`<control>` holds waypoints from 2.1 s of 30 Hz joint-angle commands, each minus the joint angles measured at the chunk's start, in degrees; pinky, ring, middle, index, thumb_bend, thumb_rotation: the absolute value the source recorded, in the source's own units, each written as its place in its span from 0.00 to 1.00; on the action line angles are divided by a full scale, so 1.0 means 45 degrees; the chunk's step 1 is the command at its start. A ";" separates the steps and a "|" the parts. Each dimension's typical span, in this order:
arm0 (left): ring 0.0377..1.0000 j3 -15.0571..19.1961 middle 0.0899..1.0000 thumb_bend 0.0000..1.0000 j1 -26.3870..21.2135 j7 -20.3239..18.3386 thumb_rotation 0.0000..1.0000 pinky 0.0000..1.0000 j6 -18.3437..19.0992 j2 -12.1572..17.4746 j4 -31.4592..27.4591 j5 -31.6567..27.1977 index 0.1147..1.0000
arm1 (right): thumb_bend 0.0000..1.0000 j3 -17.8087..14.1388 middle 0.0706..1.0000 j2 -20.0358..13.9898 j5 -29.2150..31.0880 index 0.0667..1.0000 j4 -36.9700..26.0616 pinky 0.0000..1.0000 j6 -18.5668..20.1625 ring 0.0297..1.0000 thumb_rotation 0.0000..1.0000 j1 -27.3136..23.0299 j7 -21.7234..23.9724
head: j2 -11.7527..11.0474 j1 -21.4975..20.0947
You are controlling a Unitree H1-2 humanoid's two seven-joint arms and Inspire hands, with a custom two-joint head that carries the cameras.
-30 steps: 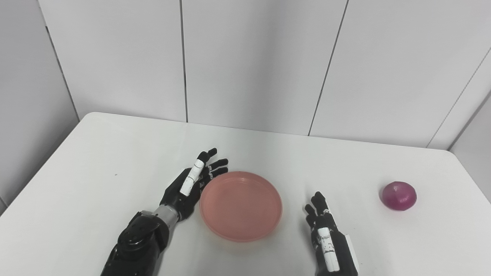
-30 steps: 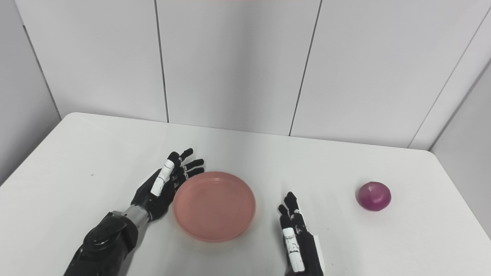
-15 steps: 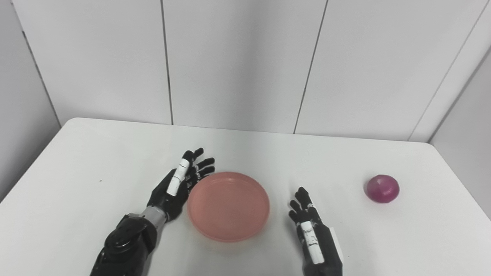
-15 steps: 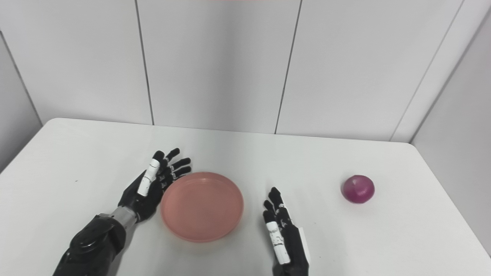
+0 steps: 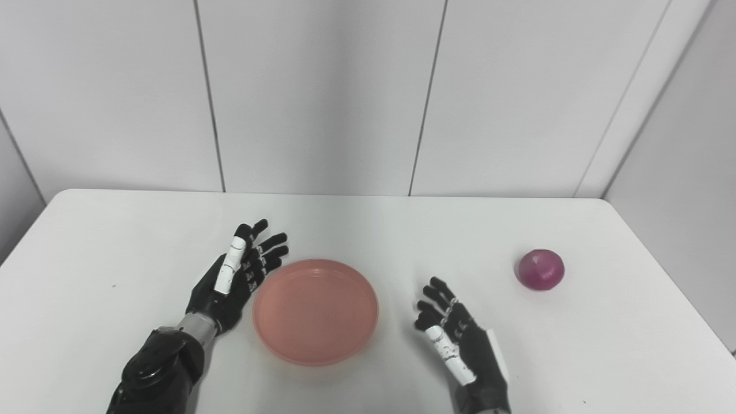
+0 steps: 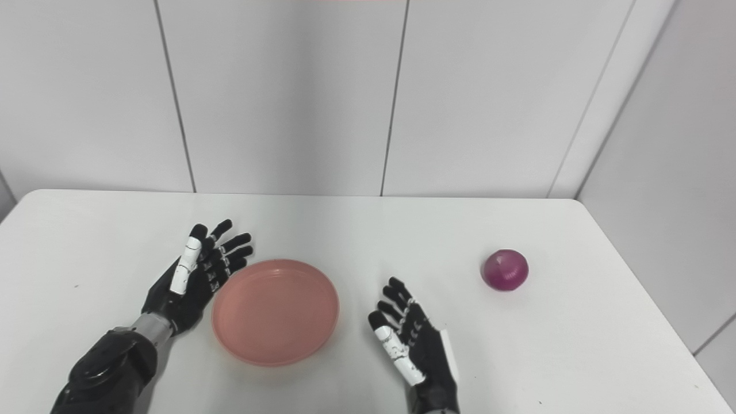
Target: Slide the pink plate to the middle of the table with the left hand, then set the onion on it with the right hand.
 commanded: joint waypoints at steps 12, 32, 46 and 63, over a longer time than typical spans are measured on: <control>0.89 -0.0033 0.88 0.78 0.0253 0.0050 0.89 0.93 0.0602 0.0007 0.0728 0.0028 1.00 | 0.94 -0.1411 0.77 -0.3020 0.0379 0.84 -0.2637 0.57 0.3042 0.70 0.45 -0.2760 0.0914 | -0.0037 -0.0063; 0.89 0.0059 0.87 0.76 0.0239 -0.0013 0.88 0.94 0.0722 0.0085 0.0784 -0.0171 1.00 | 1.00 0.0661 0.76 -0.9103 -0.5308 0.75 -0.1085 0.58 0.3405 0.71 0.33 -0.5904 0.3564 | -0.0198 -0.0686; 0.89 0.0044 0.87 0.75 0.0193 -0.0148 0.89 0.95 0.0618 0.0157 0.0888 -0.0128 1.00 | 1.00 0.2527 0.81 -1.0721 -0.7942 0.77 0.1214 0.62 0.4130 0.78 0.11 -0.8398 0.7798 | -0.0262 -0.0621; 0.90 0.0116 0.88 0.75 0.0306 -0.0237 0.89 0.97 0.0634 0.0190 0.0774 -0.0213 1.00 | 1.00 0.3930 0.84 -1.0646 -0.9206 0.78 0.4798 0.65 0.3873 0.81 0.10 -1.0296 1.0019 | -0.0285 -0.0530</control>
